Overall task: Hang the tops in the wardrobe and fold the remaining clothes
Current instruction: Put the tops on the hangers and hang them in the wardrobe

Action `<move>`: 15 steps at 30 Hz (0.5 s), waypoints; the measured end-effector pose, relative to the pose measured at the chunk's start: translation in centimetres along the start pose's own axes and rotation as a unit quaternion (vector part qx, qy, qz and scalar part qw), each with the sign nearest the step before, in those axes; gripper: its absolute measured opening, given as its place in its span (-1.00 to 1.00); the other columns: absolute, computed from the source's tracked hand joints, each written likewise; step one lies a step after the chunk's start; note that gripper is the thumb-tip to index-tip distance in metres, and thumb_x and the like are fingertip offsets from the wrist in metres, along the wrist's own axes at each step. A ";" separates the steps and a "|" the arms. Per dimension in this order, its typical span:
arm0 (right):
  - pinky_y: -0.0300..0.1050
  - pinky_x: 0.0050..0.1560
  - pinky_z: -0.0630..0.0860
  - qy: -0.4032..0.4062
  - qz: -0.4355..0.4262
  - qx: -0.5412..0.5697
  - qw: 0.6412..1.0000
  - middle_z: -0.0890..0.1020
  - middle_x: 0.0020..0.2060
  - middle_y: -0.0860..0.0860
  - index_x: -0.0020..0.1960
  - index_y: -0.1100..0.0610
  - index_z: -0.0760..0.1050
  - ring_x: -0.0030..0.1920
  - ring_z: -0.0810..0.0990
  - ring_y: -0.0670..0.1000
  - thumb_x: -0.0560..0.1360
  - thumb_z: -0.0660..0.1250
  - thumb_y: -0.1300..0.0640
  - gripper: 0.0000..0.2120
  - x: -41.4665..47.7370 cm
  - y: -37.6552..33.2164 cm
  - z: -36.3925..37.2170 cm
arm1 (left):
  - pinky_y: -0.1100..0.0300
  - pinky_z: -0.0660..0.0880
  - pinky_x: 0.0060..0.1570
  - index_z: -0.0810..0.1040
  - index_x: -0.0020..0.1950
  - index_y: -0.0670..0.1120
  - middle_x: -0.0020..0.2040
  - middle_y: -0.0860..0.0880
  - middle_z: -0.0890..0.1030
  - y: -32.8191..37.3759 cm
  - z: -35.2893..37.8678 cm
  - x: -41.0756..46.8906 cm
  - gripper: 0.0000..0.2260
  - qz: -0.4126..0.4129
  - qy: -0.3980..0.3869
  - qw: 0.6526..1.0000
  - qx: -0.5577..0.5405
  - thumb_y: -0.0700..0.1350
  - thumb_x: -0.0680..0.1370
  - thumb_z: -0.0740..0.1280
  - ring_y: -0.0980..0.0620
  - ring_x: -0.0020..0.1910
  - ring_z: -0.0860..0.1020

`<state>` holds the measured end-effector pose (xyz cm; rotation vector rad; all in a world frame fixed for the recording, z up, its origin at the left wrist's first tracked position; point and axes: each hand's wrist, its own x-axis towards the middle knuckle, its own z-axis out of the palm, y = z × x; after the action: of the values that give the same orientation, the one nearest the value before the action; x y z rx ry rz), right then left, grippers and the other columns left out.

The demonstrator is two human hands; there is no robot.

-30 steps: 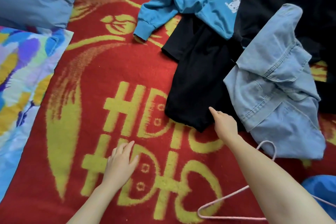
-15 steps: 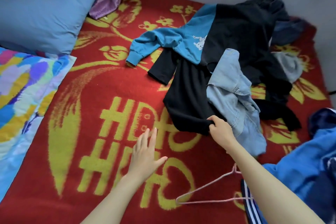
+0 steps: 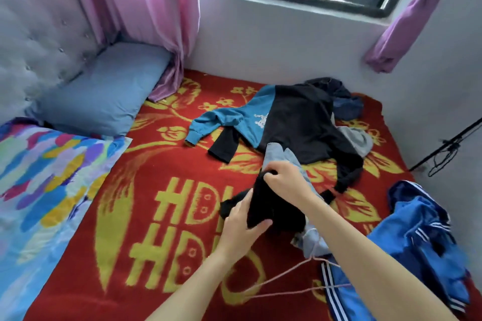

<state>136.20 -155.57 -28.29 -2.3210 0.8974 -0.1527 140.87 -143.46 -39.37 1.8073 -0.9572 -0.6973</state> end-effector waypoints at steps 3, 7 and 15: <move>-0.18 -0.02 0.38 0.035 -0.034 0.032 0.998 0.63 -0.07 0.05 -0.04 0.21 0.60 0.00 0.52 -0.01 0.46 0.20 0.30 -0.80 -0.2 -3.5 -2.4 | 0.26 0.42 0.15 0.37 0.23 0.21 0.18 0.15 0.53 2.0 -2.2 0.5 -0.70 0.023 0.068 0.996 -0.050 0.17 0.51 0.27 0.18 0.19 0.48; -0.23 -0.02 0.37 0.078 -0.078 0.058 0.992 0.64 0.00 0.05 -0.02 0.18 0.59 0.03 0.54 -0.02 0.46 0.23 0.30 -0.81 -0.9 -6.7 -4.6 | 0.13 0.52 -0.16 0.51 0.02 0.09 -0.11 -0.02 0.65 5.4 -5.7 -0.1 -0.88 0.072 0.068 0.990 -0.096 0.07 0.55 0.25 0.05 -0.15 0.63; -0.16 -0.01 0.47 0.142 -0.180 0.109 0.967 0.62 -0.12 -0.02 -0.02 0.04 0.54 -0.02 0.59 0.03 0.48 0.30 0.16 -0.90 -2.2 -11.4 -10.0 | 0.33 0.43 -0.34 0.51 -0.16 0.00 -0.42 0.14 0.58 12.0 -14.9 -0.6 -0.82 0.127 0.193 0.960 -0.160 -0.19 0.60 0.21 0.25 -0.42 0.51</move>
<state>137.72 -152.99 -13.25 -2.2627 0.5461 -0.7164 148.59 -138.94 -22.42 1.4326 -0.7449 -0.2997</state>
